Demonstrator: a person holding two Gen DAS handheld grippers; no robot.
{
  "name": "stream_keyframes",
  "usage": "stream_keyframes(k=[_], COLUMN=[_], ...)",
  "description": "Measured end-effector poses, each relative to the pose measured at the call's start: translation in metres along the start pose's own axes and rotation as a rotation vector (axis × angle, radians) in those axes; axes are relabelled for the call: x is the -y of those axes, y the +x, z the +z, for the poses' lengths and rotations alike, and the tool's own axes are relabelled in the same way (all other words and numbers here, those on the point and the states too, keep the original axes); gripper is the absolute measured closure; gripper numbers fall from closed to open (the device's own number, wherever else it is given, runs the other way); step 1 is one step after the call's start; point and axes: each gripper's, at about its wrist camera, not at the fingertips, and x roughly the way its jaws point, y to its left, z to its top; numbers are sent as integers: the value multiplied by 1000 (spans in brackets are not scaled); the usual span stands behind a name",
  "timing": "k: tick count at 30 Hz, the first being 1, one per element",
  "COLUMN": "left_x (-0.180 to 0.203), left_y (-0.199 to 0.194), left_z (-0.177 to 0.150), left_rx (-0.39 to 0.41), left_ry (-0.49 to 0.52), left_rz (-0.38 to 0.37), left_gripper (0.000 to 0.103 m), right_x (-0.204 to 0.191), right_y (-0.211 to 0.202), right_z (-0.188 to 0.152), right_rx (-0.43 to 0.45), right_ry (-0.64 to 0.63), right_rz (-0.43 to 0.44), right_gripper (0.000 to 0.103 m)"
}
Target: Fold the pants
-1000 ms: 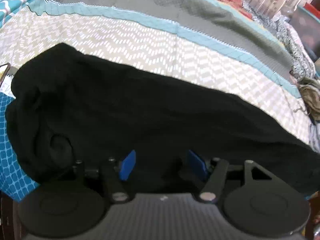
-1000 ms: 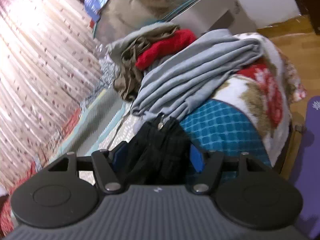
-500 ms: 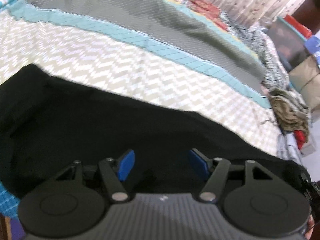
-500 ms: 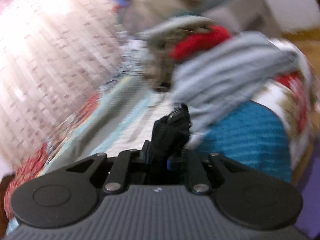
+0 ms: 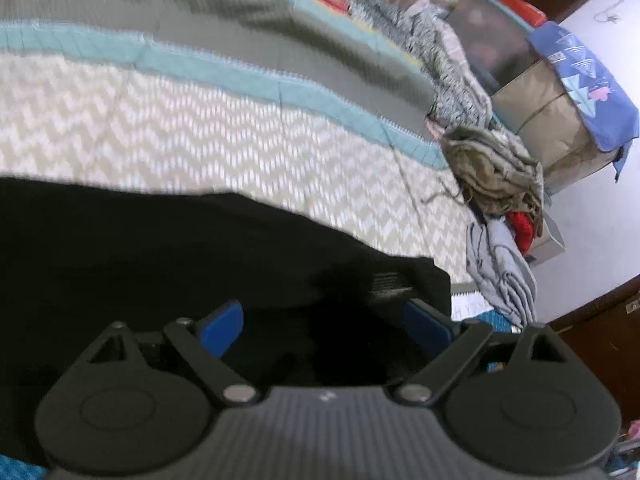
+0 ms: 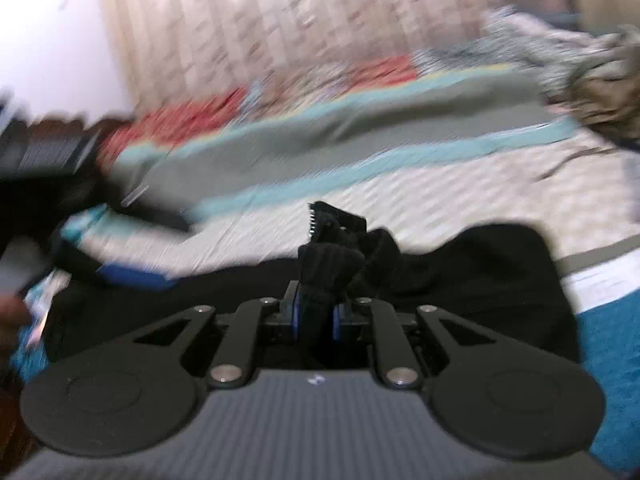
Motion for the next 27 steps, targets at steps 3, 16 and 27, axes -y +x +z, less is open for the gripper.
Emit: stream_keyframes(k=[3,16,27], left_x=[-6,12,2], left_y=[22,74,14], left_z=[-6,-13,-17], left_rx=[-46,-142,34], left_ry=[-44,53,137], left_rz=[20,54,120], left_gripper=[9,64,87], right_x=[-8,94,68], right_y=[18,-79,-58], right_z=[-11,-10,-12], right_rx=[-84,142,79], right_ry=[-43,267,234], right_rz=[5,-208,-223], right_gripper=[64,31,77])
